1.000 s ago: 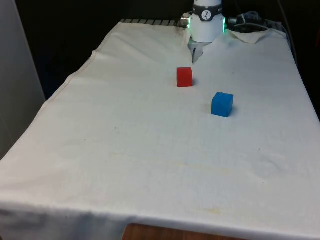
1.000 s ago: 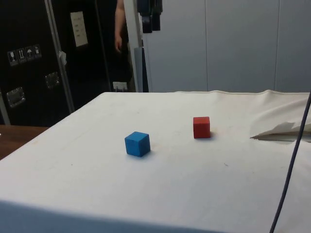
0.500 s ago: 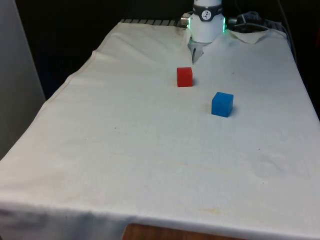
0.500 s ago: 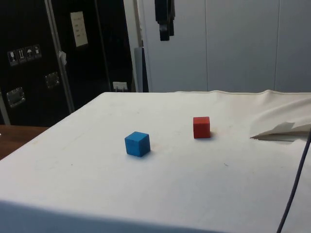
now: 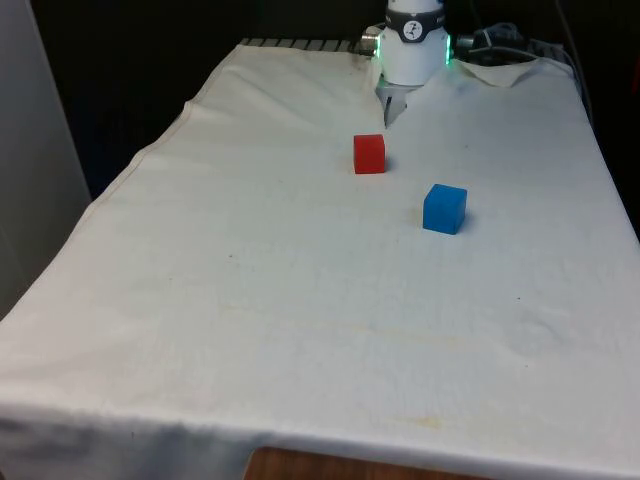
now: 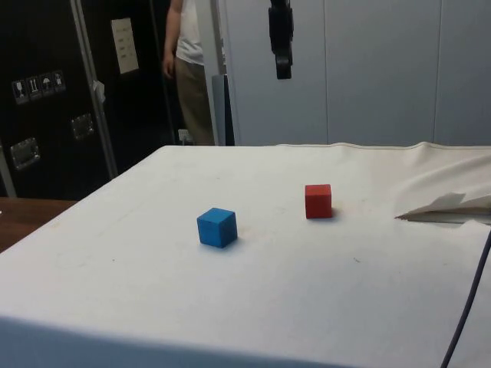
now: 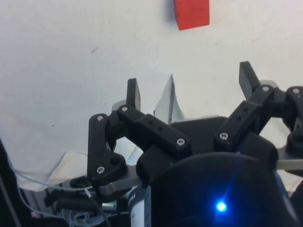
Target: Stack the two cubes.
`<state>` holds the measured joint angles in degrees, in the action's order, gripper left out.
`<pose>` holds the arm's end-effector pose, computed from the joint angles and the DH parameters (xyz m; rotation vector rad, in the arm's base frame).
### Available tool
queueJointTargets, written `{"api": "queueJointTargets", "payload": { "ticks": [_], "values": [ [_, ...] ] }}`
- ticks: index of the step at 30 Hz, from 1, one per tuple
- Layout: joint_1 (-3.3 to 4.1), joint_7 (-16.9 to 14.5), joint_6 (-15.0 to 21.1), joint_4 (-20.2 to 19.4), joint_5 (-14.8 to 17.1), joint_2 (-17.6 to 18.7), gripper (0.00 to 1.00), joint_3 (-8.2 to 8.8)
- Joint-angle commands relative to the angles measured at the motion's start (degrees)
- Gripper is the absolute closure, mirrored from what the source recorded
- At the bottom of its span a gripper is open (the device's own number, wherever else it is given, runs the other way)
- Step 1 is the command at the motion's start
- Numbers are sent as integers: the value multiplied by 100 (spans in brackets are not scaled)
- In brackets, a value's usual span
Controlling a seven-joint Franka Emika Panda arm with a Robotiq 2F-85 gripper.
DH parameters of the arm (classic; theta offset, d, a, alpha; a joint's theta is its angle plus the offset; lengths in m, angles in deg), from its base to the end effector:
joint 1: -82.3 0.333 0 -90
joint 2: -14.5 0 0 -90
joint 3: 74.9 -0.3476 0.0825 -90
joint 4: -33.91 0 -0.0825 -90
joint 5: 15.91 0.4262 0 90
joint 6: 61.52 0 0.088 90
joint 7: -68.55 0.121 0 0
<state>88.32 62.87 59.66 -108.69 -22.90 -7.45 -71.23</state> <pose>0.4447 0.0112 0.4196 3.0442 0.3168 0.0109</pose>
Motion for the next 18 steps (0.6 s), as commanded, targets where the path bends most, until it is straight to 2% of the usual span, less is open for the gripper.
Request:
{"api": "queueJointTargets", "payload": {
  "ticks": [1, 3, 7, 13, 18],
  "values": [
    [-11, 17, 132, -109, -63, -63, 0, -17],
    [0, -6, 103, -97, -23, -17, 0, 0],
    [-11, -29, 464, -401, -86, -126, 0, -6],
    [-6, -97, 762, -670, -57, -183, 0, 6],
    [11, -201, 1112, -1003, 29, -315, 0, 86]
  ]
}}
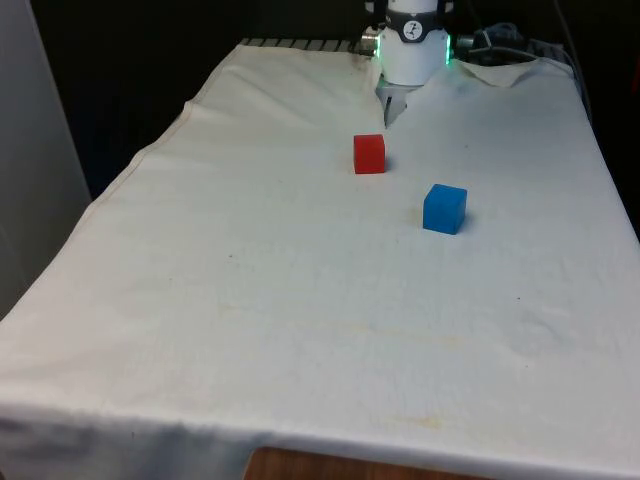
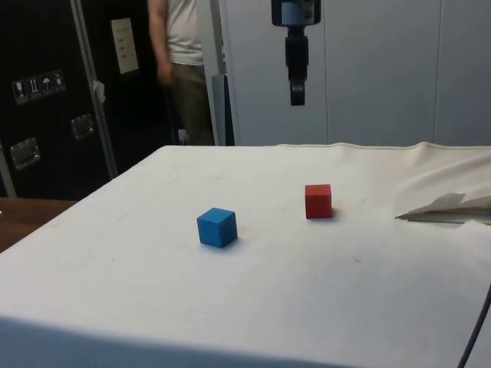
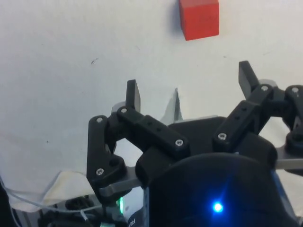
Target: Stack the two cubes.
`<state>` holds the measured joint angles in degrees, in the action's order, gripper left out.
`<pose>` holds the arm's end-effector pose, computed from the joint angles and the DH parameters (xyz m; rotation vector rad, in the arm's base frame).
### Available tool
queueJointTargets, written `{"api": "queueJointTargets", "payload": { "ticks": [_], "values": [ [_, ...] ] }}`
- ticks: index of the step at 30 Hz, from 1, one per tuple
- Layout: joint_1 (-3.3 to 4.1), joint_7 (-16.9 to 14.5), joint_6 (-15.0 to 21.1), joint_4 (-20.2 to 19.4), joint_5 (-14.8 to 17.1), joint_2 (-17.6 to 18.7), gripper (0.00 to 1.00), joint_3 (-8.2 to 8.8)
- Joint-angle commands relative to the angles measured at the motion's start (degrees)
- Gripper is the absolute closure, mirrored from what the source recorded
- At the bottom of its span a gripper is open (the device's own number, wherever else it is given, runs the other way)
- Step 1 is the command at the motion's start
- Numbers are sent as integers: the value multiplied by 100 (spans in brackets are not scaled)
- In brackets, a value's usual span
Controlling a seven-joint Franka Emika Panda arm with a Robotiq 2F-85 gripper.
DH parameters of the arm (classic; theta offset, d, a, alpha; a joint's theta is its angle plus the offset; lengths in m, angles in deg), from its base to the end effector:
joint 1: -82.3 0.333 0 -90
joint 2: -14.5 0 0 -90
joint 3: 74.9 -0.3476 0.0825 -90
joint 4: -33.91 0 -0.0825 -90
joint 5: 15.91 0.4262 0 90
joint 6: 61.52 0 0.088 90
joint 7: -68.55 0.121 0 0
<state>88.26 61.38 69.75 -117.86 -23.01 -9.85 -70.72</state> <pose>0.4165 0.0103 0.3751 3.0492 0.3682 0.0988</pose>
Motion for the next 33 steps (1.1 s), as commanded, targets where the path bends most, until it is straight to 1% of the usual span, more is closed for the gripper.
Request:
{"api": "queueJointTargets", "payload": {
  "ticks": [1, 2, 3, 5, 7, 8, 11, 12, 13, 15, 17, 20, 21, 22, 24, 28, 29, 30, 33],
  "values": [
    [17, -74, 155, -143, 57, -97, 0, 52],
    [0, -23, 57, -63, 11, -29, 0, 17],
    [23, -92, 206, -189, 69, -120, 0, 69],
    [23, -149, 367, -350, 109, -195, 0, 115],
    [29, -172, 418, -401, 126, -218, 0, 132],
    [29, -223, 533, -498, 172, -258, 0, 160],
    [40, -298, 699, -630, 241, -315, 0, 195],
    [0, -258, 619, -573, 183, -258, 0, 160],
    [40, -327, 751, -676, 275, -332, 0, 206],
    [40, -430, 905, -796, 372, -378, 0, 229],
    [40, -504, 985, -871, 441, -401, 0, 246],
    [40, -688, 1192, -985, 579, -361, 0, 332],
    [0, -596, 1077, -934, 504, -361, 0, 264],
    [40, -688, 1192, -985, 579, -361, 0, 332],
    [40, -831, 1375, -1060, 659, -269, 0, 407],
    [46, -968, 1627, -1094, 693, -29, 0, 487],
    [0, -905, 1484, -1100, 630, -149, 0, 441],
    [46, -1031, 1753, -1089, 705, 126, 0, 510],
    [40, -1117, 1948, -1060, 733, 372, 0, 521]
  ]
}}
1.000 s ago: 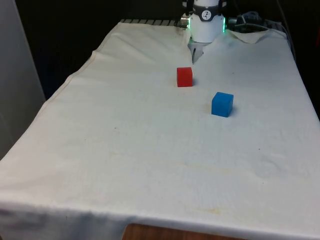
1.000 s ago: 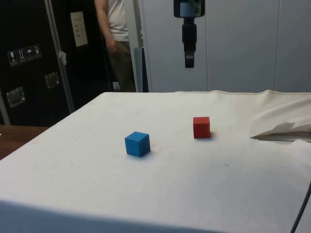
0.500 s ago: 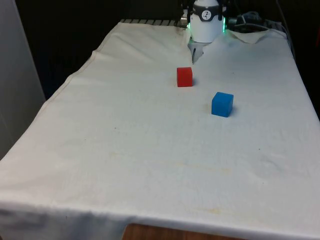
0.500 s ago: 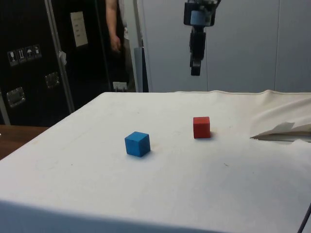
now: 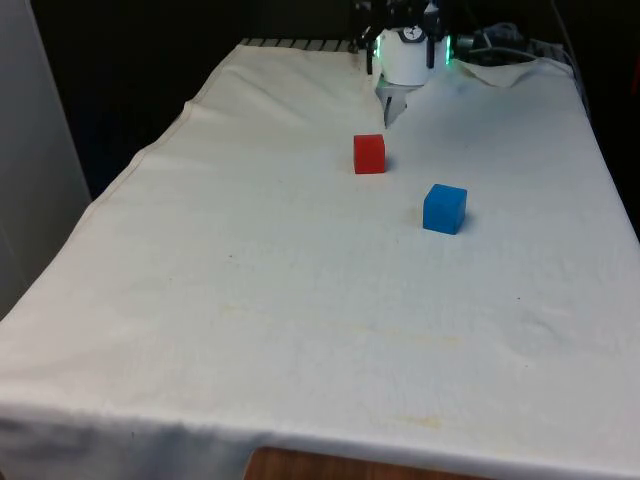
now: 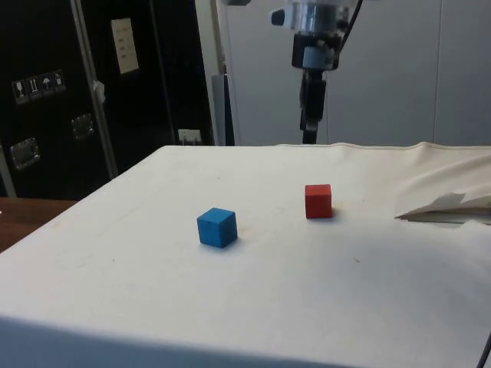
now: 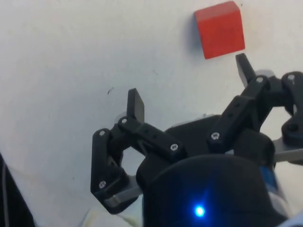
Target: Stack the two cubes.
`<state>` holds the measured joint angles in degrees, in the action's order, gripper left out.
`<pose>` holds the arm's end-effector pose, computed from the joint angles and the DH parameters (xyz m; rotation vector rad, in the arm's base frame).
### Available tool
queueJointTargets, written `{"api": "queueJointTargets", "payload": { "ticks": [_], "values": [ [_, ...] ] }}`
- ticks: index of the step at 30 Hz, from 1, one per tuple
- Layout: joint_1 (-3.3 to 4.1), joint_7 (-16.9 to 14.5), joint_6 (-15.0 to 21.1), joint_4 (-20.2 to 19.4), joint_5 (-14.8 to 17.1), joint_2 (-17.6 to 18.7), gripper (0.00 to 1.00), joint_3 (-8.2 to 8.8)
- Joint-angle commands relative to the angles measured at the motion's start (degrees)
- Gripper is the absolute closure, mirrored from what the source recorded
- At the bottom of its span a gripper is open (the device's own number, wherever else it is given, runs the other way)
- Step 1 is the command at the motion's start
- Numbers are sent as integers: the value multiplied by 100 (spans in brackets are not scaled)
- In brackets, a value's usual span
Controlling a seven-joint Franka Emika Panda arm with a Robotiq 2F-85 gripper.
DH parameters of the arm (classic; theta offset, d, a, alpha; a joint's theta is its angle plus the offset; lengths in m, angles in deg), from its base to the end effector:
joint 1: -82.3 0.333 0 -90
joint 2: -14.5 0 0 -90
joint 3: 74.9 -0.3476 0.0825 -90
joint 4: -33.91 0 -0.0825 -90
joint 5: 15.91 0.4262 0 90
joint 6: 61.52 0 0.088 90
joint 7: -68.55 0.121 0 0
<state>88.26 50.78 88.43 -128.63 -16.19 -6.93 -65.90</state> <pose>0.3867 -0.0144 0.2992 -3.0771 -0.4141 -0.2448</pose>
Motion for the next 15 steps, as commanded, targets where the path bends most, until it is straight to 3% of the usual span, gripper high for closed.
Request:
{"api": "queueJointTargets", "payload": {
  "ticks": [1, 3, 4, 6, 15],
  "values": [
    [40, -80, 149, 29, 57, 172, 0, 40],
    [34, -132, 321, 57, 57, 413, 0, 46],
    [0, -57, 201, 52, 6, 286, 0, 11],
    [34, -155, 430, 69, 52, 556, 0, 40],
    [-6, -212, 791, 74, -29, 1089, 0, 6]
  ]
}}
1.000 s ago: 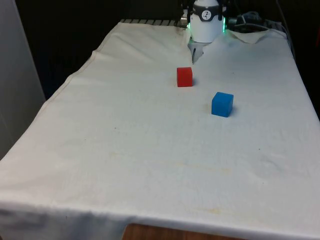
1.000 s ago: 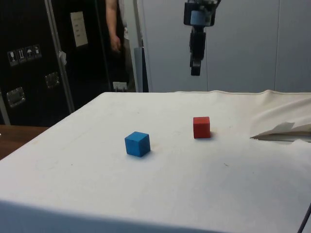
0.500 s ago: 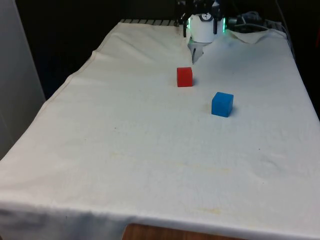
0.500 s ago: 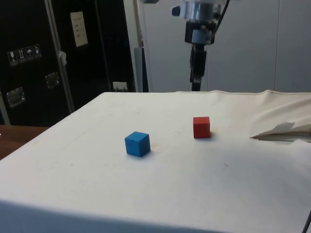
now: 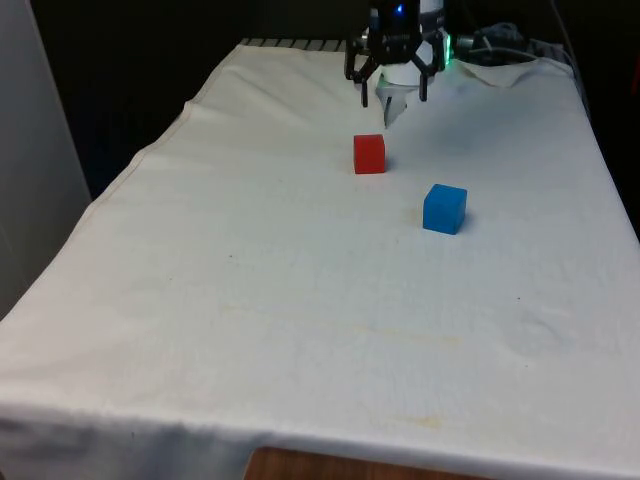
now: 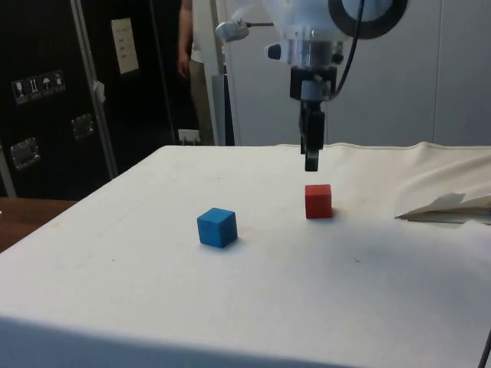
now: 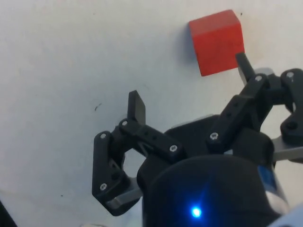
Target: Stack the two cubes.
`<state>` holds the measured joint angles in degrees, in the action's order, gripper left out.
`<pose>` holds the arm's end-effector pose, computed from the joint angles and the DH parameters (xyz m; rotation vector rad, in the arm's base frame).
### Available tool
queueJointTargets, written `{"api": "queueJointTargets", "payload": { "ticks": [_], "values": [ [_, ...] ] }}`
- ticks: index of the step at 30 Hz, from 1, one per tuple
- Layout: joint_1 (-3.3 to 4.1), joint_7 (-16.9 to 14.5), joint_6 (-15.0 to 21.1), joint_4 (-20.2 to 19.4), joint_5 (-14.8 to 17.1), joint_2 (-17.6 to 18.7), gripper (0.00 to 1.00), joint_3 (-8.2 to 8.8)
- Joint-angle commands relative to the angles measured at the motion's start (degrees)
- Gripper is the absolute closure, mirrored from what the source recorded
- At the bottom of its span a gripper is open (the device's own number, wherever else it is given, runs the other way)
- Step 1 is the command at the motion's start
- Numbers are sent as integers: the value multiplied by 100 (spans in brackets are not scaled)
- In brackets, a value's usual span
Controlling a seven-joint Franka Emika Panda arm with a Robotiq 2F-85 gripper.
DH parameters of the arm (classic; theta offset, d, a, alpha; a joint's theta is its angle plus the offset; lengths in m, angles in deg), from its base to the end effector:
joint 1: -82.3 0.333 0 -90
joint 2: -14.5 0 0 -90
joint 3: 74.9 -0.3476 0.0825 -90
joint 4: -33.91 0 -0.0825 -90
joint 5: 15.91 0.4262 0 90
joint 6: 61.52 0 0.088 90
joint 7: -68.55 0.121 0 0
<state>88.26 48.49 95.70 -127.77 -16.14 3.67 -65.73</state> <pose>0.3956 -0.0183 0.2465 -3.0960 -0.4661 -0.1760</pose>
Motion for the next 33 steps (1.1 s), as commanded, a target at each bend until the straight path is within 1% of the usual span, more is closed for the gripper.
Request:
{"api": "queueJointTargets", "payload": {
  "ticks": [1, 6, 7, 8, 10, 13, 16, 17, 18, 19, 20, 24, 26, 27, 28, 33],
  "values": [
    [-11, 11, 97, -6, -46, 80, 0, -11],
    [-40, -17, 229, 6, -92, 355, 0, -6],
    [0, -52, 149, 0, 0, 304, 0, 0],
    [-40, -34, 258, 6, -92, 407, 0, 6],
    [-46, -63, 304, 23, -80, 516, 0, 29],
    [-52, -166, 395, 46, -57, 733, 0, 109],
    [-63, -269, 464, 69, -40, 865, 0, 189],
    [-63, -298, 481, 80, -29, 894, 0, 218],
    [-40, -269, 430, 74, -6, 871, 0, 195],
    [-69, -327, 498, 86, -29, 934, 0, 246],
    [-74, -361, 516, 97, -29, 974, 0, 281],
    [-69, -470, 550, 126, 11, 1089, 0, 390],
    [-63, -481, 550, 132, 23, 1117, 0, 407],
    [-63, -458, 487, 132, -6, 1089, 0, 413],
    [-63, -481, 550, 132, 23, 1129, 0, 413],
    [-57, -487, 550, 132, 46, 1146, 0, 401]
  ]
}}
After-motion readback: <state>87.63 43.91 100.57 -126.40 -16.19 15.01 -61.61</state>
